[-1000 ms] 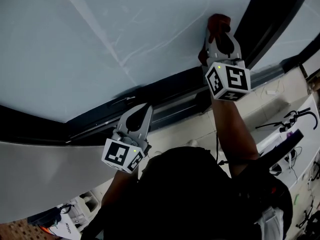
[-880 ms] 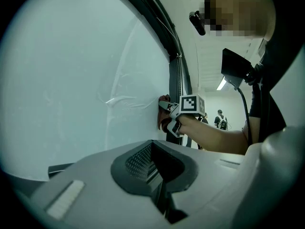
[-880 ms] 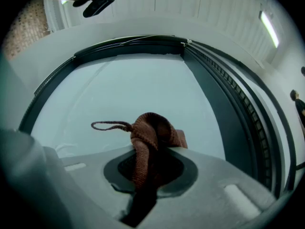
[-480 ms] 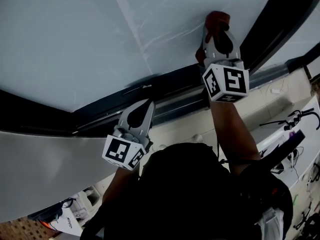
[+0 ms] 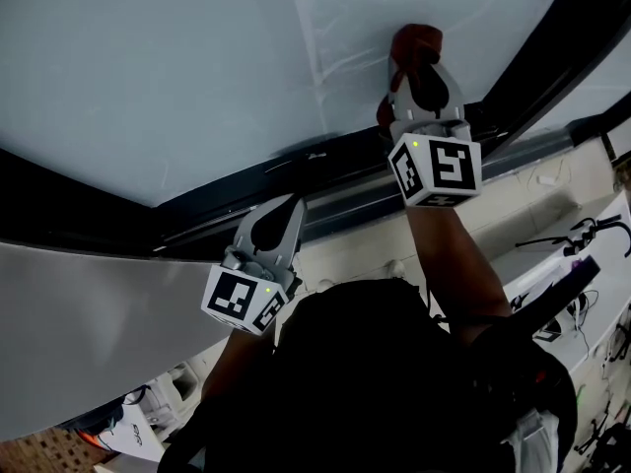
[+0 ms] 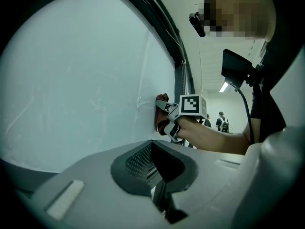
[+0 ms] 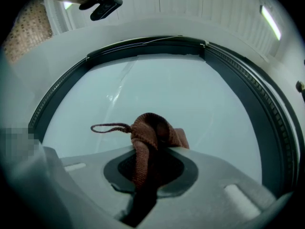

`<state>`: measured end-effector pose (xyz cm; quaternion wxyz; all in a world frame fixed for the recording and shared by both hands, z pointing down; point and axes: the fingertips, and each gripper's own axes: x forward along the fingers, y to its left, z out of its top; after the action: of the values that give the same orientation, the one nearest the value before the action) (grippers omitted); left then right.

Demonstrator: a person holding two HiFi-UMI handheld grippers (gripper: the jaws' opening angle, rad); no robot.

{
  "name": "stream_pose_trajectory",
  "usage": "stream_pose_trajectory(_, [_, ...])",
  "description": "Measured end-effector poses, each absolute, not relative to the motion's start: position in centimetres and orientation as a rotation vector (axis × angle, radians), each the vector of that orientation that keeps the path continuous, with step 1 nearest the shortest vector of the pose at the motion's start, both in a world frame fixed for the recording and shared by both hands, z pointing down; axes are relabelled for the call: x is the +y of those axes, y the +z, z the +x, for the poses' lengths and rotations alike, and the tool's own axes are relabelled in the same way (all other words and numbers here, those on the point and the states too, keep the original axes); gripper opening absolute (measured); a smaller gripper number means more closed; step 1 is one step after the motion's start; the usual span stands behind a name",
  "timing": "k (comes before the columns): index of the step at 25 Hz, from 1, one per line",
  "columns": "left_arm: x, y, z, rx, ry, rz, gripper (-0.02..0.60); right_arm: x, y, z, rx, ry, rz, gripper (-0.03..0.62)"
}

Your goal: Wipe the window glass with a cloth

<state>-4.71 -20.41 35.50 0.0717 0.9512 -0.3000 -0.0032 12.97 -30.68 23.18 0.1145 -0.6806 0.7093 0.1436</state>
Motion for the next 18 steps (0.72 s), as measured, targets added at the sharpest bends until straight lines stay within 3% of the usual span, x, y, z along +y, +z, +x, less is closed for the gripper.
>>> stream_pose_trajectory(18, [-19.9, 35.9, -10.6, -0.957, 0.015, 2.846, 0.017, -30.7, 23.8, 5.5, 2.093, 0.436, -1.925, 0.032])
